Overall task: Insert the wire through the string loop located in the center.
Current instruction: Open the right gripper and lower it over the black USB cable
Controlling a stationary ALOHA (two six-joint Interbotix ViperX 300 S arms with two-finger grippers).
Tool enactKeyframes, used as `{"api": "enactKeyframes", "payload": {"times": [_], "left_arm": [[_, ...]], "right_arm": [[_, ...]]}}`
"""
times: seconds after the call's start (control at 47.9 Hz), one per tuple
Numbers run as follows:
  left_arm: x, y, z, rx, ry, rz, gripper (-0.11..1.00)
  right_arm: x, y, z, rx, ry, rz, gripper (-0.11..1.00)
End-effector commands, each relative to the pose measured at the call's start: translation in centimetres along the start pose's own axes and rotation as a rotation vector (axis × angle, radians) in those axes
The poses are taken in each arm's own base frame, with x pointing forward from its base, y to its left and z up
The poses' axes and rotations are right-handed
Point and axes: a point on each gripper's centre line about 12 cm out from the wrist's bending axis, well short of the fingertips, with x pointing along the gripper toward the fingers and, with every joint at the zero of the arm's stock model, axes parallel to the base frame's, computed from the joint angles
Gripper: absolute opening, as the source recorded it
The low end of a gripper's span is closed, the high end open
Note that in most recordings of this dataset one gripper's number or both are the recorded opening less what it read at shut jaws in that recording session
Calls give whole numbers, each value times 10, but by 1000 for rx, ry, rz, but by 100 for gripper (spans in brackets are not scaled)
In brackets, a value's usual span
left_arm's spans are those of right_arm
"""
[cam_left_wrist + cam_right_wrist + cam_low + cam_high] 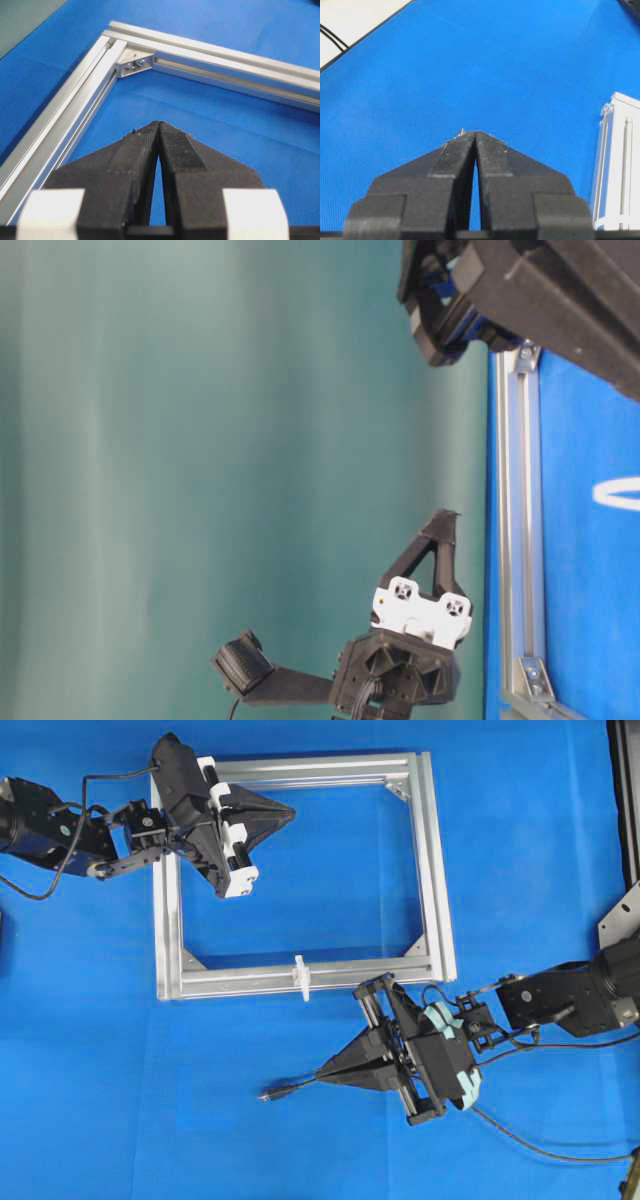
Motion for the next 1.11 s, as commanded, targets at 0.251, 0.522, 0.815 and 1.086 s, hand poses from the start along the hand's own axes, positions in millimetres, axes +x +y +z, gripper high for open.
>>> {"api": "enactKeyframes", "payload": {"times": [0.251, 0.522, 0.815, 1.086], "left_arm": [[-8, -13, 18, 23, -50, -48, 0], [-8, -13, 18, 21, -52, -46, 0], [-8, -13, 18, 21, -52, -48, 0], [-8, -13, 18, 21, -52, -48, 0]], "right_arm": [[-2, 4, 22, -5, -40, 8, -5], [-2, 3, 24, 14, -40, 8, -5], [0, 3, 26, 21, -34, 5, 15], [2, 1, 23, 49, 12, -6, 88]]}}
